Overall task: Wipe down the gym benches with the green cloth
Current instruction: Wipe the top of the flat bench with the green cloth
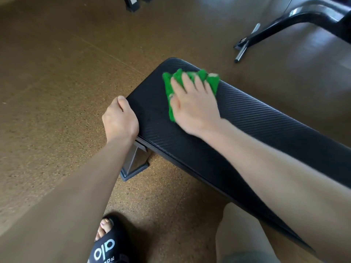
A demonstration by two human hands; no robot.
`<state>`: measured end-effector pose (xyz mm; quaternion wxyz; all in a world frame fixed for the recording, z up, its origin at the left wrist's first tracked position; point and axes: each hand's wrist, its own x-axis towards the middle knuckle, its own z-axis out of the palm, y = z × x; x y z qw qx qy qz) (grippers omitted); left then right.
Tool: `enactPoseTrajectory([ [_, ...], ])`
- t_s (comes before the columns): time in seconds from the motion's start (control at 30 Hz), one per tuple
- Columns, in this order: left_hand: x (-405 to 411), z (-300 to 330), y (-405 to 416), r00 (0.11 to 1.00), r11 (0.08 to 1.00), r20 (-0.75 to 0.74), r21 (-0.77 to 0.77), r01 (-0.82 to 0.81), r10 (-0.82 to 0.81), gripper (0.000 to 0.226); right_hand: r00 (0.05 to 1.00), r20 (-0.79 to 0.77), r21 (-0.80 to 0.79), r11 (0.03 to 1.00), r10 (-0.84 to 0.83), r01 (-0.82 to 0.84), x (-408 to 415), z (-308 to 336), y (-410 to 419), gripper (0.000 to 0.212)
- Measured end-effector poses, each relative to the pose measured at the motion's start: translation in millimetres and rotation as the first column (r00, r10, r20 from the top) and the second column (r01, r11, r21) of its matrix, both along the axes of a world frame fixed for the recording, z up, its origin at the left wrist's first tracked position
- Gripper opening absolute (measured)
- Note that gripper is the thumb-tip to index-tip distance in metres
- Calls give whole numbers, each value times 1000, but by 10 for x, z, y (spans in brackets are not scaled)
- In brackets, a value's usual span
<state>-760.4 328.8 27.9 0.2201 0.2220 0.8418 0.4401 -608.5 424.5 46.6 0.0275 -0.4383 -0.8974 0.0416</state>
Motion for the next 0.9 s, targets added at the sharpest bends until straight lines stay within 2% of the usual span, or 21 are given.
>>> enactPoseTrajectory([
  [0.13, 26, 38, -22, 1000, 1000, 7, -6, 2, -2, 40, 962, -29, 7, 962, 272, -271, 356, -8, -667, 57],
  [0.3, -1, 27, -10, 998, 1000, 59, -6, 1, -1, 39, 936, 12, 29, 936, 351, -352, 224, -57, -360, 55],
  [0.47, 0, 67, -23, 997, 1000, 73, 4, 4, -4, 40, 973, 13, 29, 972, 232, -233, -334, -67, 7, 54],
  [0.57, -2, 73, -50, 996, 999, 83, 5, 39, -39, 40, 983, -3, 25, 983, 184, -184, -356, -64, -125, 55],
  [0.67, -49, 43, -94, 991, 996, 116, 59, 65, -72, 40, 975, -43, 54, 975, 217, -214, -95, -54, -518, 57],
  [0.8, -117, 4, -111, 968, 988, 214, 108, 108, -129, 43, 965, 34, 42, 964, 260, -261, 161, -31, -910, 56],
  [0.9, -227, -2, -122, 929, 969, 294, 169, 179, -223, 40, 966, 86, 72, 966, 244, -250, -32, -44, -872, 56],
])
